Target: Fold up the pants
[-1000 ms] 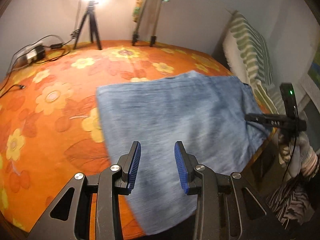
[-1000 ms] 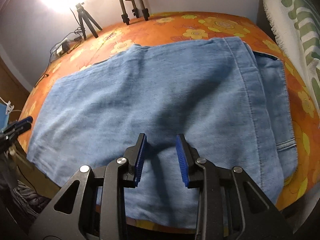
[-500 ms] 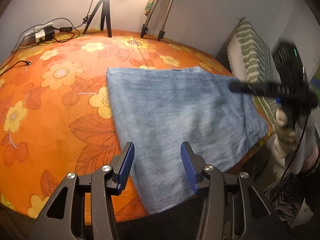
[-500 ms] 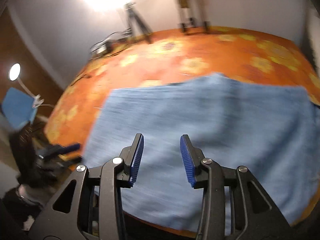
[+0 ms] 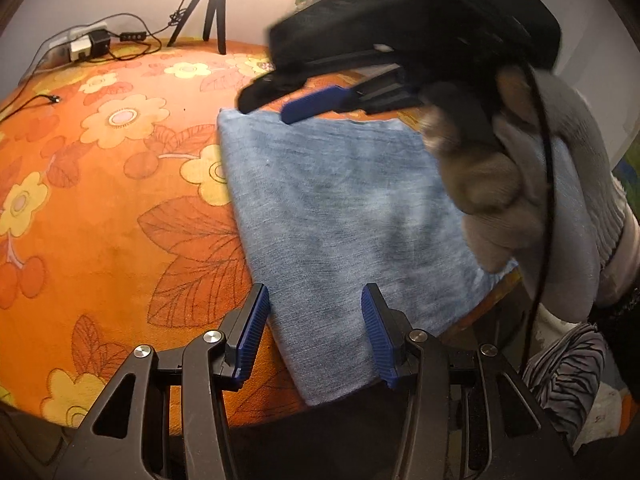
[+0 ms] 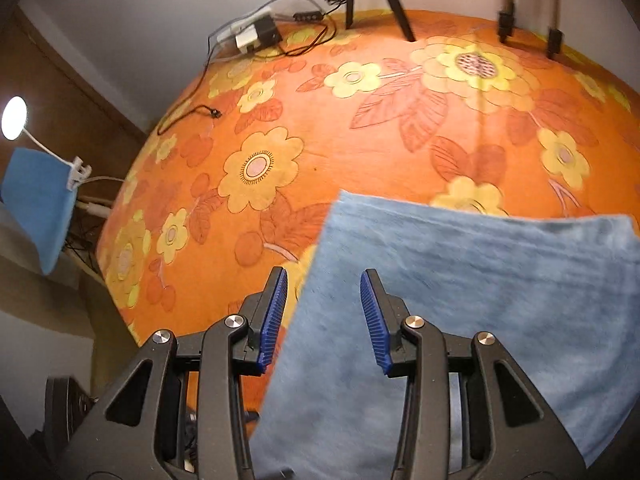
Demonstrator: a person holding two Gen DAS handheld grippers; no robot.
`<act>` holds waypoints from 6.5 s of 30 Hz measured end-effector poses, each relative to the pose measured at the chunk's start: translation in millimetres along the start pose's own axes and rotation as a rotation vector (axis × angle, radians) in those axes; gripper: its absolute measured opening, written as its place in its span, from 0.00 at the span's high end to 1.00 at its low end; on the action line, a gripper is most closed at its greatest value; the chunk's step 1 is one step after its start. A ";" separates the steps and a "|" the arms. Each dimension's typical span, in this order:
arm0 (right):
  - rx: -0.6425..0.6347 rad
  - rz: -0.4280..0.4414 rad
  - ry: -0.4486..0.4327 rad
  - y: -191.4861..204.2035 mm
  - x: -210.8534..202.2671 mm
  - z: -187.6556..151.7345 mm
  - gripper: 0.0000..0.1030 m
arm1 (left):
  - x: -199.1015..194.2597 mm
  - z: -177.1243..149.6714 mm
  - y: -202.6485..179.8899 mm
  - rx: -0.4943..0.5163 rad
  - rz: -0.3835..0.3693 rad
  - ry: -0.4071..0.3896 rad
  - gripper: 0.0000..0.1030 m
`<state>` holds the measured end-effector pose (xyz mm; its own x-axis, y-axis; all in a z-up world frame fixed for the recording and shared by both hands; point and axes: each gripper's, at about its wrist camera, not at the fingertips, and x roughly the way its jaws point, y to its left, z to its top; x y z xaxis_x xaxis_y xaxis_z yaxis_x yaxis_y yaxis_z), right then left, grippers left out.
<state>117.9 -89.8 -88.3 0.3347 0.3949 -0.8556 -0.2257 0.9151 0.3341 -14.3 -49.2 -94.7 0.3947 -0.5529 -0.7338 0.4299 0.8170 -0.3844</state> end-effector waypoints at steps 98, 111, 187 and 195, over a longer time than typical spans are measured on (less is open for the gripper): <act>0.549 0.040 -0.478 -350.3 -230.5 -106.6 0.95 | 153.4 87.3 -286.0 0.362 -0.361 -0.048 0.87; 0.569 0.020 -0.443 -389.1 -217.7 -114.9 0.95 | 181.6 77.6 -310.4 0.373 -0.332 -0.013 0.87; 0.381 -0.224 -0.263 -409.9 -178.2 -146.9 0.10 | 188.2 139.2 -136.8 -0.120 -0.007 0.081 0.42; 0.388 -0.165 -0.226 -422.4 -164.7 -140.9 0.10 | 197.2 138.1 -143.0 -0.075 0.024 0.080 0.36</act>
<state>29.2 -552.9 -144.2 0.5377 0.2102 -0.8165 0.1907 0.9130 0.3606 114.1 -297.7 -107.1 0.3373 -0.5204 -0.7845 0.3575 0.8417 -0.4047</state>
